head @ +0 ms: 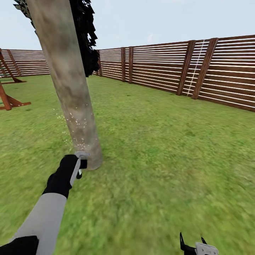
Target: In the garden, pick up the pesticide atomizer on the floor and spray pesticide onto both trees until each tree trunk is fully covered.
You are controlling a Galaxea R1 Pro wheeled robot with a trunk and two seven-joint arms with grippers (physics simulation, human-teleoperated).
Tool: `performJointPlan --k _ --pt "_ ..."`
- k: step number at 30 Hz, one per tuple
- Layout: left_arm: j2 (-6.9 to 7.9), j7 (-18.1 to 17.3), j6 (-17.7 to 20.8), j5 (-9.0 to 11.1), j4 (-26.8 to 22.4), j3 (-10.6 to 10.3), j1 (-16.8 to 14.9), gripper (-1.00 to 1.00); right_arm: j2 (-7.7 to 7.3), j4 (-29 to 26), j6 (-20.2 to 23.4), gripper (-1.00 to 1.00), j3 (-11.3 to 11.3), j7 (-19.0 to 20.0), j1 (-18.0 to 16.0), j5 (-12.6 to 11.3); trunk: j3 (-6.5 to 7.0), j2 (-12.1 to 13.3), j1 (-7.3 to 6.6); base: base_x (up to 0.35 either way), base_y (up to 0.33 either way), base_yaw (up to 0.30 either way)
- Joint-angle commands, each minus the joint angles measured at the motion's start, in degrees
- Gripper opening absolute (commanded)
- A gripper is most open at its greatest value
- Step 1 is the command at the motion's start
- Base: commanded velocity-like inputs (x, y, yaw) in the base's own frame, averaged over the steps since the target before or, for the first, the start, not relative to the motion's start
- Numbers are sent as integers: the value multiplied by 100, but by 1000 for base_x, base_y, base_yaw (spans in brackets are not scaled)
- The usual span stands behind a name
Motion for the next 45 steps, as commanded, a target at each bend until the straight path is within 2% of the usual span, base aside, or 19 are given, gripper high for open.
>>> performJointPlan --k 1,2,4,7,10,13,18,21,28,30,31,33,38,45 --pt "-4 5 -218 8 204 106 122 -100 0 -2 0 100 0 0 0 0 1 0 -1 0 0 0" --pt "-5 10 -535 2 684 152 160 -100 0 -2 0 100 0 0 0 0 1 0 -1 0 0 0" --pt "4 130 -1192 13 1323 169 185 -100 0 -3 0 100 0 0 0 0 1 0 -1 0 0 0" --pt "25 240 -1628 39 1999 182 203 -100 0 -3 0 100 0 0 0 0 1 0 -1 0 0 0" --pt "137 243 -1685 61 2035 270 396 -100 0 -3 0 100 0 0 0 0 1 0 -1 71 0 0" --pt "327 242 -1692 51 2072 368 437 -100 0 -3 0 100 0 0 0 0 1 0 -1 274 0 0" --pt "405 251 -1696 32 2092 384 442 -100 9 -3 0 100 0 0 0 0 1 0 -1 309 -8 111" --pt "621 320 -1690 63 2096 383 442 -100 9 -3 0 100 0 0 0 0 1 0 -1 308 -96 265" --pt "451 320 -1698 97 2088 376 442 -100 9 -3 0 100 0 0 0 0 1 0 -1 177 -225 206" --pt "439 319 -1754 100 2088 378 442 -100 9 -3 0 100 0 0 0 0 1 0 -1 88 -262 24" --pt "435 319 -2027 97 2099 378 442 -100 9 -3 0 100 0 0 0 0 1 0 -1 49 -270 5" --pt "434 317 -2180 95 2104 378 442 -100 9 -1 0 100 0 0 0 0 1 0 -1 75 -271 2" --pt "435 321 -2241 93 2112 369 442 -100 9 -3 0 100 0 0 0 0 1 0 -1 91 -272 44" --pt "457 317 -2243 86 2112 376 442 -100 9 -2 -1 100 0 0 0 0 1 0 -1 90 -272 254"
